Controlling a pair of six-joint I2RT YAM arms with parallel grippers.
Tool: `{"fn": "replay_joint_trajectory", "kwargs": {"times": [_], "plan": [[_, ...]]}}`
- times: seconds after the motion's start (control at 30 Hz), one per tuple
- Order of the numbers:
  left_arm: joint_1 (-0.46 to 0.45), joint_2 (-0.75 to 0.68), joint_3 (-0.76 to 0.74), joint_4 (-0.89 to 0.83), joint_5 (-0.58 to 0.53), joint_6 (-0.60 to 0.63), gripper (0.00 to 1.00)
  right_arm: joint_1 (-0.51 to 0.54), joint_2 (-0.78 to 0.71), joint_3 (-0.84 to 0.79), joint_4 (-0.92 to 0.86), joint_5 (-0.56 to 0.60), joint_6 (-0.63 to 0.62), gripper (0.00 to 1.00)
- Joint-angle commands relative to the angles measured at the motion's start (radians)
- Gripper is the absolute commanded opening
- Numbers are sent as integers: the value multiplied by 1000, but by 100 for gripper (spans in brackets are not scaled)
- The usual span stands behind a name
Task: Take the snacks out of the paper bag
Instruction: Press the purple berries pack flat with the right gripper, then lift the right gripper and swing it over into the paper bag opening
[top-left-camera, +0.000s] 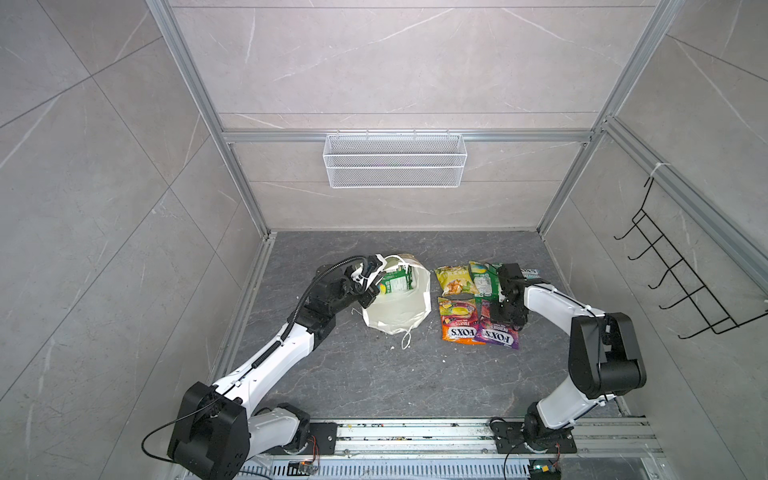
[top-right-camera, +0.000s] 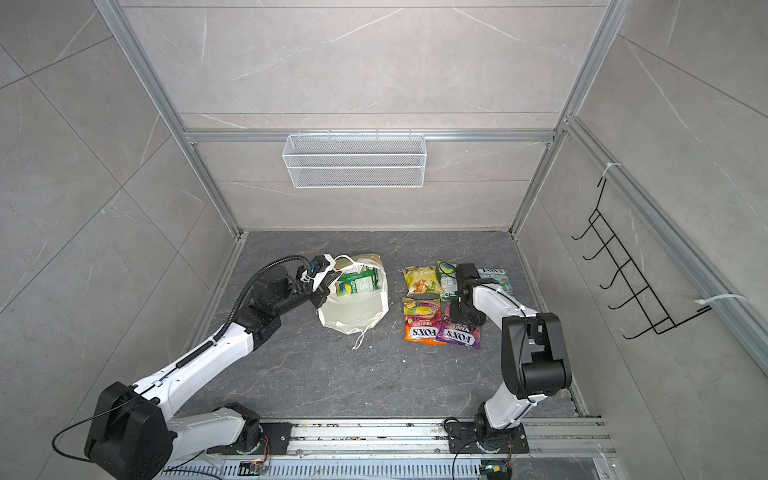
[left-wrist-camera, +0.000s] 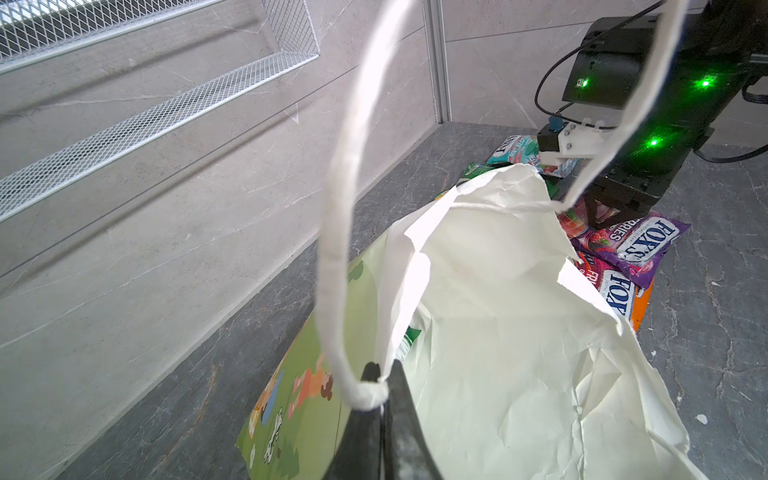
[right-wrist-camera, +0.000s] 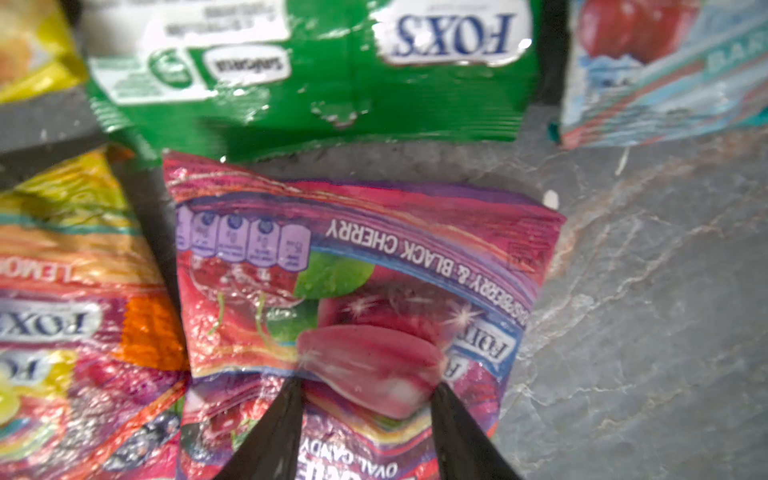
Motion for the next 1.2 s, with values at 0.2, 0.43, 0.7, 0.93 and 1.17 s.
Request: {"fn": "replay_joint_trajectory", "kwargs": {"times": [0.2, 0.43, 0.7, 0.93, 1.17], "plan": [[0, 8, 28, 47, 41, -18, 0, 32, -8, 72, -22, 71, -67, 49], [2, 14, 37, 37, 39, -17, 0, 136, -104, 107, -84, 17, 28, 53], [0, 24, 42, 35, 39, -20, 0, 252, -101, 29, -86, -65, 130, 0], [0, 26, 39, 39, 43, -20, 0, 255, -39, -24, -99, -39, 167, 0], [0, 24, 41, 39, 45, -23, 0, 254, 6, -16, -156, 62, 192, 0]]}}
